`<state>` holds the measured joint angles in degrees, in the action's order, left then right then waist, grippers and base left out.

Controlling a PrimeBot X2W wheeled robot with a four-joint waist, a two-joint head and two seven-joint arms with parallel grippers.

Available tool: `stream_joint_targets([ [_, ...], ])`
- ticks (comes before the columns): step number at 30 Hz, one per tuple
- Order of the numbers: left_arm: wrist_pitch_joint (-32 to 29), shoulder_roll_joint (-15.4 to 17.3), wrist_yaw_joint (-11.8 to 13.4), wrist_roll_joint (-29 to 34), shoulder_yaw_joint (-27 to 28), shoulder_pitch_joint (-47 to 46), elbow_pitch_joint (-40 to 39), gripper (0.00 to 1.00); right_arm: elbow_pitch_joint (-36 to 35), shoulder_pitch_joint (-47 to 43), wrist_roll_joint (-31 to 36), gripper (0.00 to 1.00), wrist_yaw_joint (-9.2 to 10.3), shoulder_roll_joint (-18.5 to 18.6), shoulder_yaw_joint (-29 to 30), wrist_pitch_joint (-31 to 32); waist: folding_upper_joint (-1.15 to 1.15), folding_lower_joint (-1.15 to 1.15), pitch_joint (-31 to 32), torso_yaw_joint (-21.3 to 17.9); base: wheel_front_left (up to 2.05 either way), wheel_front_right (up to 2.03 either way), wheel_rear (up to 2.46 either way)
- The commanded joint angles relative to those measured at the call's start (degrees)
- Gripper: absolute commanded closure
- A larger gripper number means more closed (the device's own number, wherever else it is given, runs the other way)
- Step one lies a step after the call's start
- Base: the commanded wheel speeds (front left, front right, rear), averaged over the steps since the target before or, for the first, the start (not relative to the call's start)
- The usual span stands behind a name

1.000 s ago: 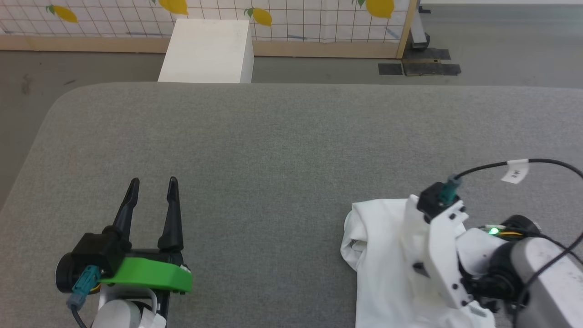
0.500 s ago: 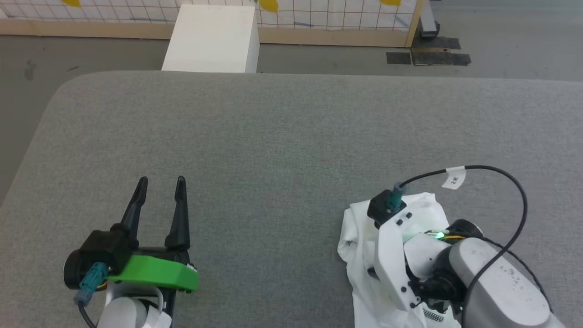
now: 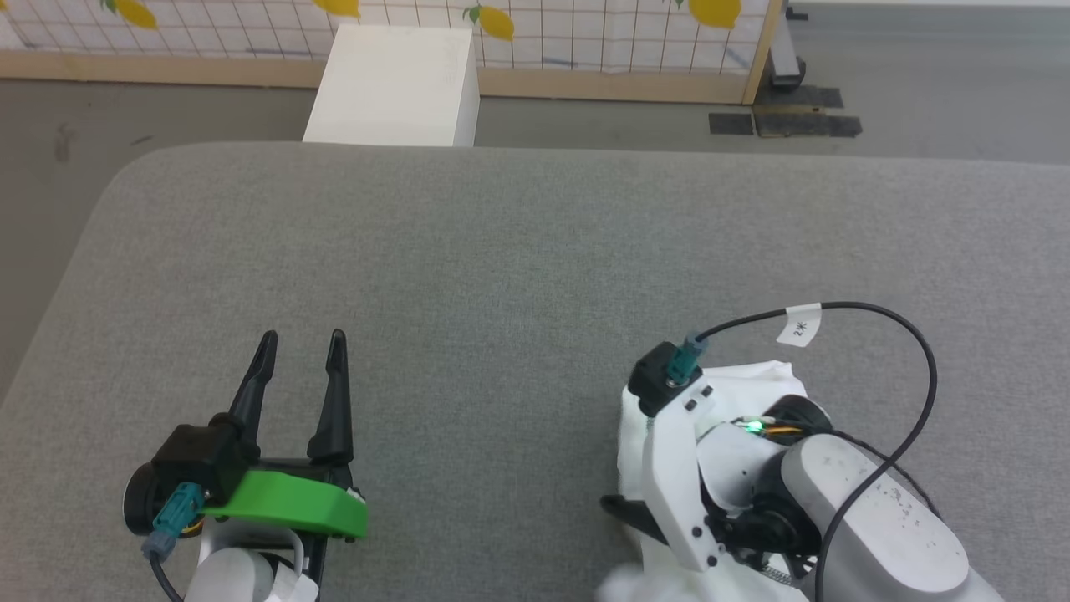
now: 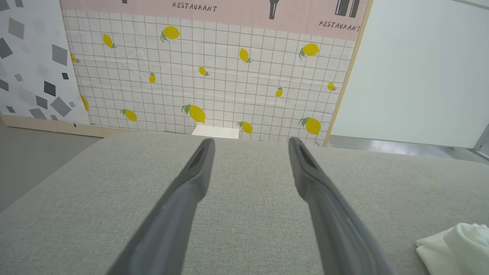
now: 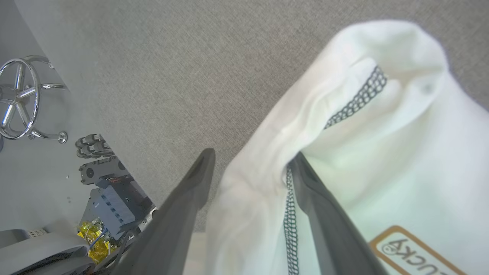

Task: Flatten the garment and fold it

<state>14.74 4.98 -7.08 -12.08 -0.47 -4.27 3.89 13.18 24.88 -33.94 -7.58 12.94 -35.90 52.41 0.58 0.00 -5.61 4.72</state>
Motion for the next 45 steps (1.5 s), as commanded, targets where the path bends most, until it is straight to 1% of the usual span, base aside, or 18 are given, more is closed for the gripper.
stream_joint_targets([
  [1, 0.3, -0.1, -0.3, -0.1, 0.1, 0.1, 0.2, 0.0, -1.4, 0.8, -1.4, 0.0, 0.09, -0.6, -0.4, -0.3, -0.57, 0.0, 1.0, -0.5, 0.0, 0.0, 0.0],
  [6, 0.3, 0.2, -0.3, -0.2, 0.0, 0.8, 0.5, 0.0, -5.7, 0.8, -3.6, 0.0, 0.09, -0.1, 0.5, -1.7, -0.57, 0.0, 2.9, -1.6, 0.0, 0.0, 0.0],
  [8, 0.3, 0.3, -0.3, -0.3, 0.0, 1.1, 0.5, 0.0, -7.2, 0.3, -4.0, 0.0, 0.09, 0.1, 2.5, -2.9, -0.57, 0.0, 3.5, -2.0, 0.0, 0.0, 0.0],
  [11, 0.3, 0.4, -0.3, -0.3, 0.1, 1.6, 0.2, 0.0, -9.6, -0.4, -2.7, 0.0, 0.09, 0.9, 6.5, -5.7, -0.57, 0.0, 3.9, -2.7, 0.0, 0.0, 0.0],
  [14, 0.3, 0.4, -0.4, -0.3, 0.1, 1.9, 0.0, 0.0, -11.2, -2.1, -0.1, 0.0, 0.09, 2.2, 12.1, -8.1, -0.57, 0.0, 3.9, -3.4, 0.0, 0.0, 0.0],
  [19, 0.3, 0.3, -0.4, -0.3, 0.2, 2.1, -0.3, 0.0, -11.8, -6.8, 5.3, 0.0, 0.09, 3.7, 20.3, -8.2, -0.57, 0.0, 3.6, -4.0, 0.0, 0.0, 0.0],
  [23, 0.3, 0.1, -0.4, -0.3, 0.5, 1.9, -0.9, 0.0, -10.8, -10.8, 10.7, 0.0, 0.09, 3.5, 25.2, -7.4, -0.57, 0.0, 2.8, -4.1, 0.0, 0.0, 0.0],
  [24, 0.3, 0.0, -0.3, -0.2, 0.7, 1.9, -1.3, 0.0, -10.1, -11.8, 13.1, 0.0, 0.09, 3.3, 26.5, -7.0, -0.57, 0.0, 2.4, -4.0, 0.0, 0.0, 0.0],
  [26, 0.3, -0.1, -0.3, -0.1, 1.0, 1.9, -1.8, 0.0, -9.3, -13.1, 15.1, 0.0, 0.09, 2.1, 27.7, -6.4, -0.57, 0.0, 1.7, -3.8, 0.0, 0.0, 0.0],
  [30, 0.3, -0.3, -0.2, 0.3, 1.3, 1.8, -2.6, 0.0, -7.5, -14.0, 18.6, 0.0, 0.09, 0.5, 28.2, -6.0, -0.57, 0.0, 0.3, -3.3, 0.0, 0.0, 0.0],
  [36, 0.3, -0.6, -0.2, 0.6, 1.4, 0.8, -3.0, 0.0, -3.2, -13.6, 22.5, 0.0, 0.09, -1.2, 26.8, -5.2, -0.57, 0.0, -2.0, -2.2, 0.0, 0.0, 0.0],
  [41, 0.3, -0.8, -0.3, 0.8, 1.2, 0.2, -3.0, 0.0, -0.1, -13.0, 23.3, 0.0, 0.09, -2.3, 24.7, -4.9, -0.57, 0.0, -3.2, -1.6, 0.0, 0.0, 0.0],
  [45, 0.3, -1.0, -0.3, 0.8, 1.2, -0.1, -3.0, 0.0, 2.1, -12.9, 22.6, 0.0, 0.09, -2.5, 22.7, -4.4, -0.57, 0.0, -3.8, -1.1, 0.0, 0.0, 0.0],
])
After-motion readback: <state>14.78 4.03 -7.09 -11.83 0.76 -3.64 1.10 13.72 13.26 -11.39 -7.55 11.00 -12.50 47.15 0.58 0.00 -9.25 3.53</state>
